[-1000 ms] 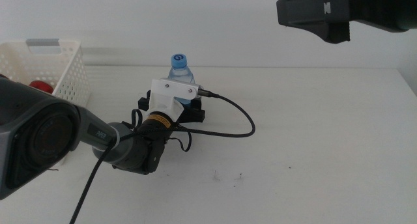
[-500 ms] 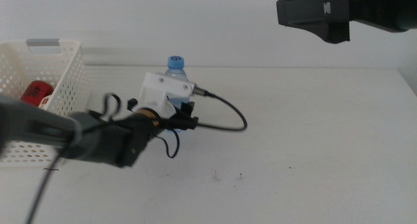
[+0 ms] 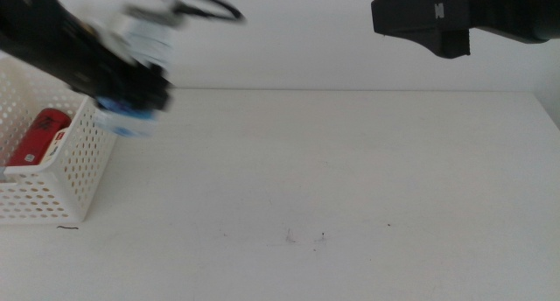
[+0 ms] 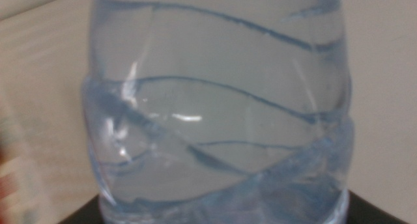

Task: Use arms to grab the bottles and put them into the dustbin to the left of the table.

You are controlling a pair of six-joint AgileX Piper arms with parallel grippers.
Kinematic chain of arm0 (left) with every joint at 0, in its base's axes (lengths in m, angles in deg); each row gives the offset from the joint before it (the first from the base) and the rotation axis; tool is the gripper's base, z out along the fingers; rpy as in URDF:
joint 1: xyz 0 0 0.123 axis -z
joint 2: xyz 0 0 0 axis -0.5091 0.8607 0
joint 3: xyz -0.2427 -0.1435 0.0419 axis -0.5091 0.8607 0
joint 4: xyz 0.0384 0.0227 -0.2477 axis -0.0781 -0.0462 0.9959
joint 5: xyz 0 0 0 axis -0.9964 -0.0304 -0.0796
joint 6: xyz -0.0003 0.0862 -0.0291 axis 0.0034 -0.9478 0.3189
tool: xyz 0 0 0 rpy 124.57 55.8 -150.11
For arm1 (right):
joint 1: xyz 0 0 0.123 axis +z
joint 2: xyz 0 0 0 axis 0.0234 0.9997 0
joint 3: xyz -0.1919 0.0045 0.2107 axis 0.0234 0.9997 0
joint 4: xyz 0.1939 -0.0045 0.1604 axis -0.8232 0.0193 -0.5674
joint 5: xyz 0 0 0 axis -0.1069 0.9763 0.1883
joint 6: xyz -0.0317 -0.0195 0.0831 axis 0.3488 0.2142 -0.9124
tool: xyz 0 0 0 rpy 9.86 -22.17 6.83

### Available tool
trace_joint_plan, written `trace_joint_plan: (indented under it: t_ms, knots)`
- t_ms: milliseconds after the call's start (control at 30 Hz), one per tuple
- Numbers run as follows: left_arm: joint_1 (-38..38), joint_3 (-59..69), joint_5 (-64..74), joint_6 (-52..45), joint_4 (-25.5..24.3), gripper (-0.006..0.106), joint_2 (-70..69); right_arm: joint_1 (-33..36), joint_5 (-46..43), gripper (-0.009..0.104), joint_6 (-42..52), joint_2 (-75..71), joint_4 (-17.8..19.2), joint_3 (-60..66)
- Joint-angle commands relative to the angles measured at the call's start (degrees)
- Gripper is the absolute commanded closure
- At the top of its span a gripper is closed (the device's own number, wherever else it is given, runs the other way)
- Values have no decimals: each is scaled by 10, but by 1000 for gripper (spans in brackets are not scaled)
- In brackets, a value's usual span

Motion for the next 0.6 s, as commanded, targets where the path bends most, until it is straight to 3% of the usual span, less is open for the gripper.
trace_joint_plan:
  t_ms: [0,233,400,567]
  knots:
    - [-57,-74,94,-32,7,102,-1,0,-7,13,1,-2,3,-2]
    - [-180,-208,196,-57,28,102,54,0,-7,13,1,-2,3,-2]
    - [-234,-218,201,-65,14,102,93,0,-7,13,1,-2,3,-2]
    - [-280,-218,184,-80,44,102,141,0,-7,13,1,-2,3,-2]
